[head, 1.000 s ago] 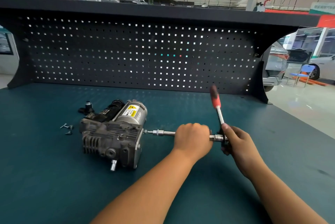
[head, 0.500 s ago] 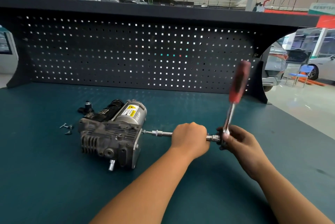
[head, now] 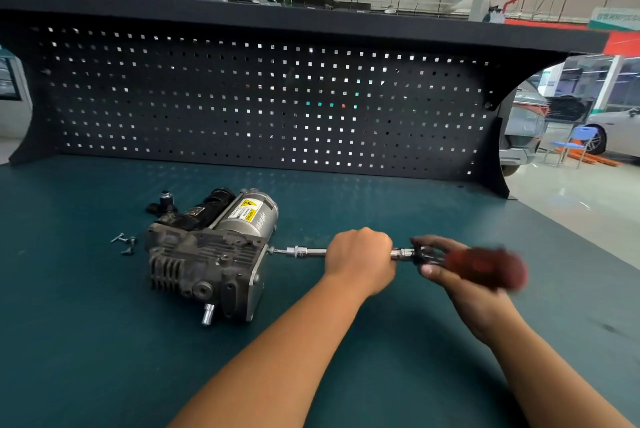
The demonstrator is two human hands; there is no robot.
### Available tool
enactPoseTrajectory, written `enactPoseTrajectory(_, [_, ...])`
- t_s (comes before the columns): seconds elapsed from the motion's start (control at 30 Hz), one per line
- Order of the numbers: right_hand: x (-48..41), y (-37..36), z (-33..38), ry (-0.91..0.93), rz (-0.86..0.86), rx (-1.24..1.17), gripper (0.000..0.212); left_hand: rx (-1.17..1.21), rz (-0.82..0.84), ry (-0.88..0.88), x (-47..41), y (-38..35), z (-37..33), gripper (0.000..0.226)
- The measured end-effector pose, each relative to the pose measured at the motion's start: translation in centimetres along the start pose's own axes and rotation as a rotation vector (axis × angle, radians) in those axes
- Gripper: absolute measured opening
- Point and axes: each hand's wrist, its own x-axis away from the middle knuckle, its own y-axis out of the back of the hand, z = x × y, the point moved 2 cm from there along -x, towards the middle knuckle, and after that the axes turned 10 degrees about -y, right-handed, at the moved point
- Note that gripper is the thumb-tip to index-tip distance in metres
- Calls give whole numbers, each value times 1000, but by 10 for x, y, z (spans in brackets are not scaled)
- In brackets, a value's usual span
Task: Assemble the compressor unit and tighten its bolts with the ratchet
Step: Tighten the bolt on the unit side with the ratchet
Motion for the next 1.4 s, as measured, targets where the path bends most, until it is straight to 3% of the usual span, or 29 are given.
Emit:
enactPoseTrajectory(0.1, [-1, -8, 2, -11, -3, -54, 9, 2, -14, -14, 4, 1, -1, 19])
enactPoseTrajectory(0.23, [-5, -10, -4, -75, -56, 77, 29, 8, -35, -59, 11, 0, -5, 27])
enactPoseTrajectory(0.33, [-1, -8, -1, 6, -13, 48, 5, 11, 3, -43, 11, -3, -3, 25])
enactPoseTrajectory(0.43, [1, -1, 2, 89, 28, -33, 23, 6, -13, -24, 5, 1, -1, 17])
enactPoseTrajectory(0.53, [3, 0, 1, 108, 45, 91, 31, -8, 40, -19, 4, -1, 1, 15])
enactPoseTrajectory(0.67, [0, -6, 3, 25, 4, 6, 9, 13, 74, -28, 11, -1, 1, 15])
enactPoseTrajectory(0.8, [-4, -8, -2, -113, -19, 31, 40, 10, -9, -110, 15, 4, -6, 23])
enactPoseTrajectory(0.87, [-3, -9, -5, -113, -7, 44, 32, 0, 2, -119, 16, 3, -7, 22])
enactPoseTrajectory(0.97, [1, -7, 2, 26, 23, -70, 7, 16, -9, -83, 12, 5, -4, 21])
enactPoseTrajectory(1.1, [5, -1, 11, 119, 67, -83, 28, 0, 8, -74, 6, 13, -2, 16])
enactPoseTrajectory(1.2, [8, -6, 12, 121, 12, -41, 17, 1, 72, -78, 8, 12, 1, 15])
enactPoseTrajectory(1.27, [7, -11, 15, 88, -28, -25, 11, -3, 88, -107, 11, 15, 0, 18])
enactPoseTrajectory(1.4, [4, -15, 8, -199, -72, 8, 34, -19, 59, -101, 17, 14, -4, 26])
